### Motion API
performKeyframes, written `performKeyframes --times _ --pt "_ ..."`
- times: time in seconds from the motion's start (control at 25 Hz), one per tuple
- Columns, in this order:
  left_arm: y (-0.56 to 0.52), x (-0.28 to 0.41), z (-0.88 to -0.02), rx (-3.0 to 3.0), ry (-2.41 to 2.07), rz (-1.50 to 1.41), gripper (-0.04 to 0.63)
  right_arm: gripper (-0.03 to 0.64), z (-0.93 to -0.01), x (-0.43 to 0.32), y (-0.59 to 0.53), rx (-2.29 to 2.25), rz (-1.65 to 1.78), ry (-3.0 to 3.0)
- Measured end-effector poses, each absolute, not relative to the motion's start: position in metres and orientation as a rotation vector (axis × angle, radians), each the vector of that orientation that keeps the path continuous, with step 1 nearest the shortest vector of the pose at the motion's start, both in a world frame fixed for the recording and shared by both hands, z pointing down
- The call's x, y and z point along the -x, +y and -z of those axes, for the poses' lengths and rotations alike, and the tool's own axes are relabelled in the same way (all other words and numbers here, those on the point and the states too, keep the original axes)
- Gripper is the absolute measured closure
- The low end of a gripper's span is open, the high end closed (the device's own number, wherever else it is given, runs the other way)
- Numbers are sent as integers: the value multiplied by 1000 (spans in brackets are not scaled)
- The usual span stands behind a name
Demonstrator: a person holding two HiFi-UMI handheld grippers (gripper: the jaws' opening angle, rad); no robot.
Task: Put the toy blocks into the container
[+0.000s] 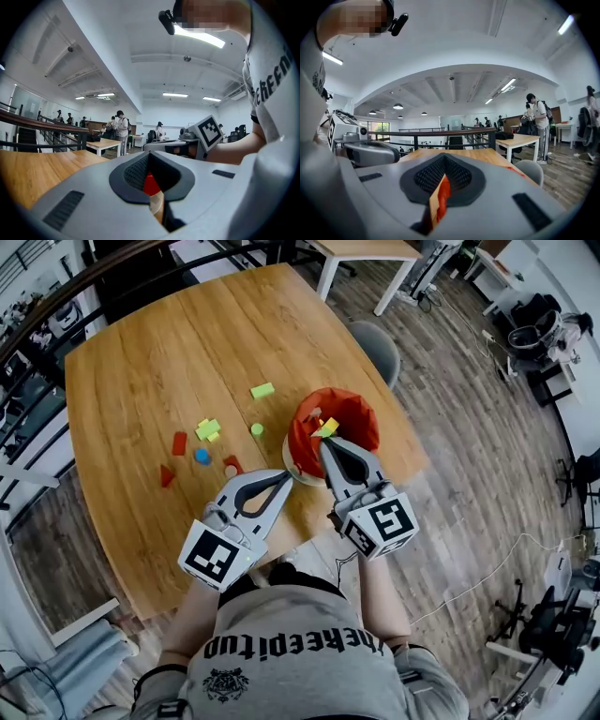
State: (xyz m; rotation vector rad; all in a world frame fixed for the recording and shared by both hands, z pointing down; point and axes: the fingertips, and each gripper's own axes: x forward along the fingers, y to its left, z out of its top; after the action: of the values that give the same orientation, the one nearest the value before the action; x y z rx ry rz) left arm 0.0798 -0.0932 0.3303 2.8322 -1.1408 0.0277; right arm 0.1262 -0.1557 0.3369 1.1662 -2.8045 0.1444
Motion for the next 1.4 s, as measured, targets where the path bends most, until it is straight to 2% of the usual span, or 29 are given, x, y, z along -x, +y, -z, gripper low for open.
performKeyframes --times 0.88,1.4 --pt "-78 25 -332 -2563 -1632 -31 581 606 -346 8 -136 -578 -207 -2984" --pt "-73 67 -344 -2479 -1702 -36 581 603 -419 39 -144 -577 -286 -2819"
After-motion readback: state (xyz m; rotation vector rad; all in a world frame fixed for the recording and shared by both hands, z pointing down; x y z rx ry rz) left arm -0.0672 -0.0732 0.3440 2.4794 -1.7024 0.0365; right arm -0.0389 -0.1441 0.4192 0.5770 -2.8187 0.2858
